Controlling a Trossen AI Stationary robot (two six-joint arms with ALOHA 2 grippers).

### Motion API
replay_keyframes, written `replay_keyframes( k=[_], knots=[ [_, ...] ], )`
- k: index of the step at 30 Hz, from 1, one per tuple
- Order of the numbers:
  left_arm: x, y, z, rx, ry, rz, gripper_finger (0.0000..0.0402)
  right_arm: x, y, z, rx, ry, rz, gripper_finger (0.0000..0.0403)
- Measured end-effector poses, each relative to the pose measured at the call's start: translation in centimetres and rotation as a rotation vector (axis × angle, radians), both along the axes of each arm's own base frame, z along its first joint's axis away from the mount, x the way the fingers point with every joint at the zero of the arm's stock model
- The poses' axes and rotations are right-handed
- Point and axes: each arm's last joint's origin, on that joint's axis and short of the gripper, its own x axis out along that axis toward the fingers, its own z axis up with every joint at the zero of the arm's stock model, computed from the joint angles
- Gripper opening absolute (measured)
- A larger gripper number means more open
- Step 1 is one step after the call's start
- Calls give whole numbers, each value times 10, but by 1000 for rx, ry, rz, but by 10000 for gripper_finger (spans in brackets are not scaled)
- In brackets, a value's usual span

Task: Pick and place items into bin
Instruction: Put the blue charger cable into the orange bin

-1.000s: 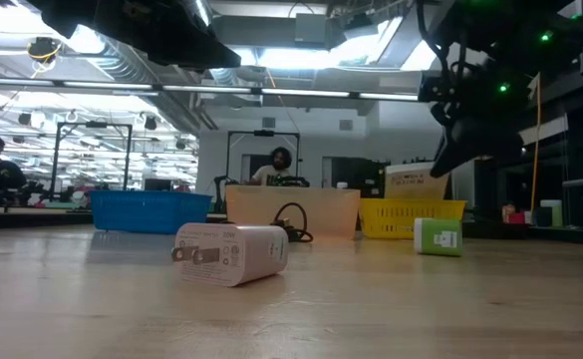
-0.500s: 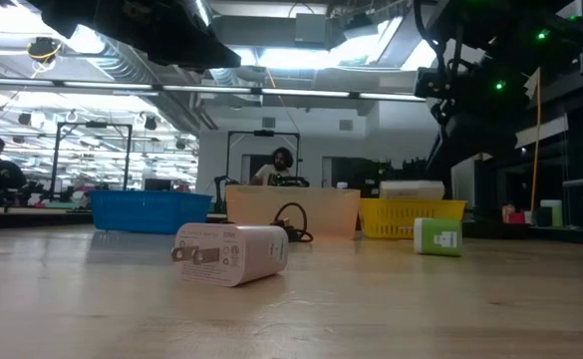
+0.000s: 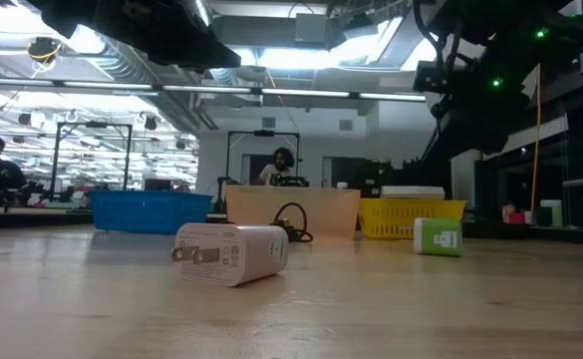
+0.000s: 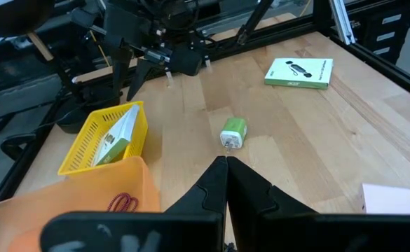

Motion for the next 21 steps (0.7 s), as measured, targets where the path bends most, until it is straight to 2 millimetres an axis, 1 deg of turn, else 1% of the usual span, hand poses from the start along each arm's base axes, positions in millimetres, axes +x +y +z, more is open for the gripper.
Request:
replay_keyframes(
  k=[3,5,8,12,17,21],
  knots=[
    [0,0,0,0,0,1,3,0,3,1,1,-11,14,72],
    [0,0,0,0,1,1,3,1,6,3,5,-35,29,64],
    [0,0,0,0,1,0,3,1,13,10,34,-67,70,40],
    [-1,0,1,0,-6,0,3,2,25,27,65,-129,131,5],
    [-6,2,9,15,-38,25,3,1,39,43,81,-189,189,7],
    [-18,4,17,21,-40,46,3,-1,47,45,91,-199,223,2]
  ],
)
